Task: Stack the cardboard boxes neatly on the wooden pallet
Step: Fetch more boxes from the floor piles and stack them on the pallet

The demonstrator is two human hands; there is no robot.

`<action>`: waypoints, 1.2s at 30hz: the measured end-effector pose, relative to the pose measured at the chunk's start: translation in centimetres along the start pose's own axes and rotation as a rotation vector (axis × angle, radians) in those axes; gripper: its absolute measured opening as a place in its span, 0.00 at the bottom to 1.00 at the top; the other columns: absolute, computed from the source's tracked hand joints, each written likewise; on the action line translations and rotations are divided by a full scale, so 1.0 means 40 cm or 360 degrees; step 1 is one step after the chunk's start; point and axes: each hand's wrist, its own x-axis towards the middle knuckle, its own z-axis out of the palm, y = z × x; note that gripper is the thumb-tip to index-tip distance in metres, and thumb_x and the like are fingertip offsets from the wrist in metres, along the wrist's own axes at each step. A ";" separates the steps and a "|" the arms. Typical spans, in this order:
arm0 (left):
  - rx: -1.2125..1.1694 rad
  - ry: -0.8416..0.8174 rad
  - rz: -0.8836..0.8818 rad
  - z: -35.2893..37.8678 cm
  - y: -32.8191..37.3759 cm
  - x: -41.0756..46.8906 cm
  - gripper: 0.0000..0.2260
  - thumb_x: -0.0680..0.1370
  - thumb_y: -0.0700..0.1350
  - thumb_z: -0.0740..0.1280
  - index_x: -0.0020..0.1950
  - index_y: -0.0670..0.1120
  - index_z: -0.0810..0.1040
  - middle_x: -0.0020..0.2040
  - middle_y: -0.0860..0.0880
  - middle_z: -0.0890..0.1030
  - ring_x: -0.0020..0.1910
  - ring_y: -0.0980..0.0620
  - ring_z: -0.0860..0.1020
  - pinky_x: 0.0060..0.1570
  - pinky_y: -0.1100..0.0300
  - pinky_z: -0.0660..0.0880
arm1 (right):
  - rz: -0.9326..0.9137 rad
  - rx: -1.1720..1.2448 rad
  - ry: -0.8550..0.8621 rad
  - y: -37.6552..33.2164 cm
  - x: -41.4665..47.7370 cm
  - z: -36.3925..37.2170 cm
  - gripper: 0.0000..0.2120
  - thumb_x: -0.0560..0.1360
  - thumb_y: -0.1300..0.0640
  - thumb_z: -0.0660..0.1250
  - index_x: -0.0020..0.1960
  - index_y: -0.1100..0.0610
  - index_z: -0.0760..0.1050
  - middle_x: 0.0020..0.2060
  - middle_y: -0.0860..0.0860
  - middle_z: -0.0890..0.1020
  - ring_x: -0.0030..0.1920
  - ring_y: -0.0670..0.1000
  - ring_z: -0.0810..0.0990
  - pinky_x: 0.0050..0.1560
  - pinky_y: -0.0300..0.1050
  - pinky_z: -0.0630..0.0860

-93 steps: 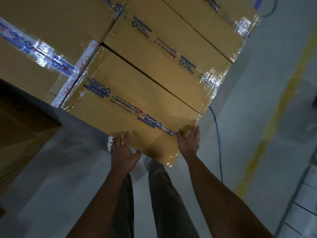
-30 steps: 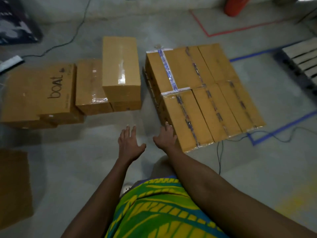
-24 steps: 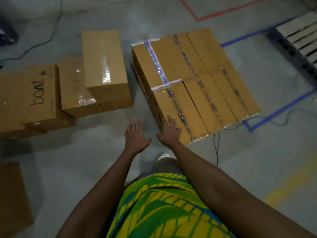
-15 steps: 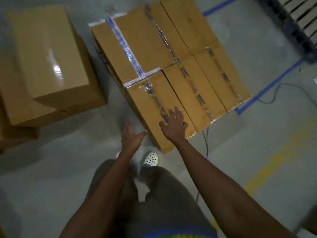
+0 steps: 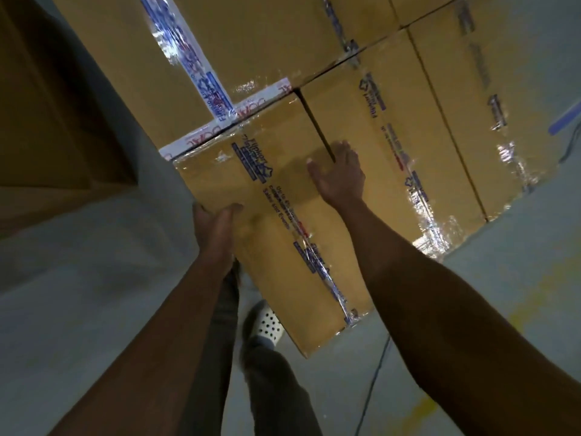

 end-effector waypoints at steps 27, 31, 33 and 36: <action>0.0036 -0.0413 -0.0076 -0.111 0.083 -0.121 0.42 0.67 0.48 0.78 0.79 0.50 0.64 0.72 0.54 0.70 0.69 0.53 0.70 0.64 0.56 0.69 | -0.0094 -0.0285 -0.0205 -0.098 -0.170 -0.050 0.51 0.73 0.38 0.71 0.82 0.60 0.47 0.81 0.52 0.49 0.81 0.58 0.49 0.78 0.57 0.56; -0.0027 -0.0284 -0.0013 -0.213 0.076 -0.289 0.53 0.60 0.53 0.79 0.82 0.55 0.58 0.76 0.47 0.70 0.72 0.46 0.72 0.68 0.50 0.73 | -0.0169 -0.0042 -0.0273 -0.150 -0.465 -0.088 0.47 0.75 0.42 0.69 0.82 0.59 0.47 0.82 0.51 0.48 0.81 0.56 0.46 0.77 0.60 0.55; -0.0037 -0.0243 0.0007 -0.288 0.055 -0.393 0.48 0.65 0.46 0.79 0.81 0.54 0.59 0.76 0.46 0.70 0.71 0.45 0.72 0.67 0.50 0.73 | -0.0191 0.0094 -0.0292 -0.170 -0.621 -0.112 0.46 0.75 0.43 0.69 0.82 0.59 0.49 0.82 0.51 0.50 0.81 0.56 0.47 0.77 0.59 0.54; -0.0088 -0.0161 0.0161 -0.421 0.040 -0.576 0.38 0.73 0.34 0.74 0.80 0.44 0.62 0.74 0.51 0.68 0.67 0.53 0.72 0.53 0.68 0.75 | -0.0222 0.0216 -0.0265 -0.197 -0.842 -0.137 0.45 0.75 0.42 0.70 0.81 0.62 0.53 0.81 0.54 0.55 0.81 0.56 0.51 0.78 0.55 0.55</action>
